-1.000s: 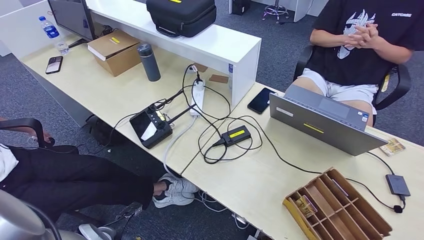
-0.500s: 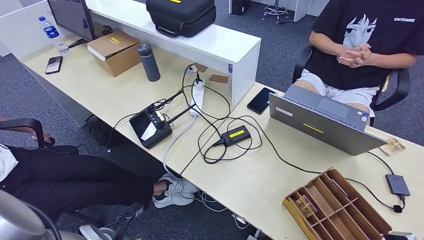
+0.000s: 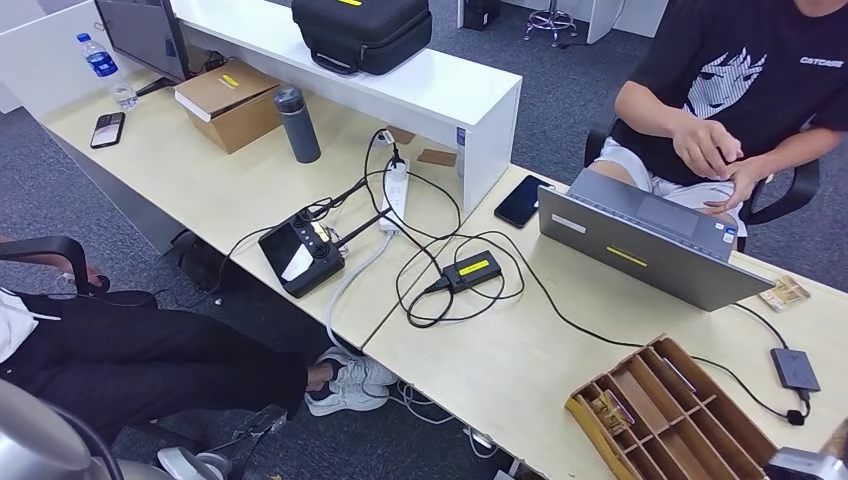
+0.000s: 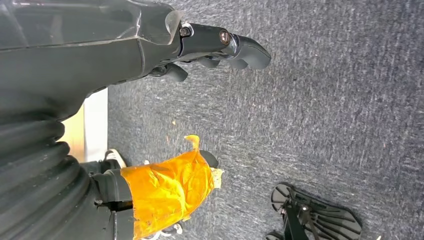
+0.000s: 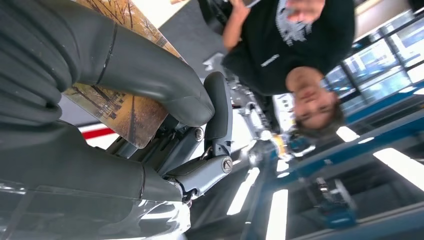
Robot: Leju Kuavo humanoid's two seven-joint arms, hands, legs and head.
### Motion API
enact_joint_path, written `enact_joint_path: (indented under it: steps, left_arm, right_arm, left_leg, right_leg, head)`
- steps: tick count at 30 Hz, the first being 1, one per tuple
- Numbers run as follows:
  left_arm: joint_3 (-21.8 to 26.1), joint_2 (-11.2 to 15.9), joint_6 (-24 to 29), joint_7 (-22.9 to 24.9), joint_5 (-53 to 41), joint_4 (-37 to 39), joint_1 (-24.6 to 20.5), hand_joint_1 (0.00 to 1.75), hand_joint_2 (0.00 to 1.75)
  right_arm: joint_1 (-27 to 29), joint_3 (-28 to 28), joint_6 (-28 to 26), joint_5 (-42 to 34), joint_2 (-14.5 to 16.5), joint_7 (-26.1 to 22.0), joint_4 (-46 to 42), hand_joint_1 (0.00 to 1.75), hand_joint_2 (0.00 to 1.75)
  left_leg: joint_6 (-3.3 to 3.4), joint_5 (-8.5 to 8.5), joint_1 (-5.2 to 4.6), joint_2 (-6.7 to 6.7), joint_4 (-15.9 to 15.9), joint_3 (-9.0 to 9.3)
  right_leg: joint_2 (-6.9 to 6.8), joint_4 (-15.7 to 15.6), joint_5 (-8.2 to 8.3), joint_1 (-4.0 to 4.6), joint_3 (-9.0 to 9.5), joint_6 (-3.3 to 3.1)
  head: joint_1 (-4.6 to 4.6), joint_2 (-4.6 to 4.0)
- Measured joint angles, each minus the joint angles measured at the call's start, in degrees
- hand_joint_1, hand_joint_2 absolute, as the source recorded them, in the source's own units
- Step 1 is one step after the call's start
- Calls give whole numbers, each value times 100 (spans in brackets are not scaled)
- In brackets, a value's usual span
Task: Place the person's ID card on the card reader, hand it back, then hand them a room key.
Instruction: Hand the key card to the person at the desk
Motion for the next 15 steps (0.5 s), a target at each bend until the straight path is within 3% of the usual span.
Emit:
enact_joint_path:
  steps: [4,8,15]
  left_arm:
    - [-6,120,-86,-74,-171,8,-79,0,175]
    - [-44,234,-168,-127,-306,39,-190,0,175]
    - [-130,282,-169,-84,-354,108,-282,0,175]
  right_arm:
    - [-836,728,880,141,157,557,237,175,175]
    - [-1883,1463,1392,6,588,1180,1088,175,175]
    - [-3085,1966,1497,-308,1301,1636,2919,175,175]
  left_leg:
    - [-10,7,0,32,0,-1]
    - [-31,24,4,25,0,1]
    - [-40,31,8,14,0,-2]
  right_leg:
    - [22,9,10,0,-17,-15]
    - [26,22,15,2,-26,-22]
    - [20,29,17,6,-29,-27]
  head:
    - [-1,0]
    - [-1,0]
    - [1,0]
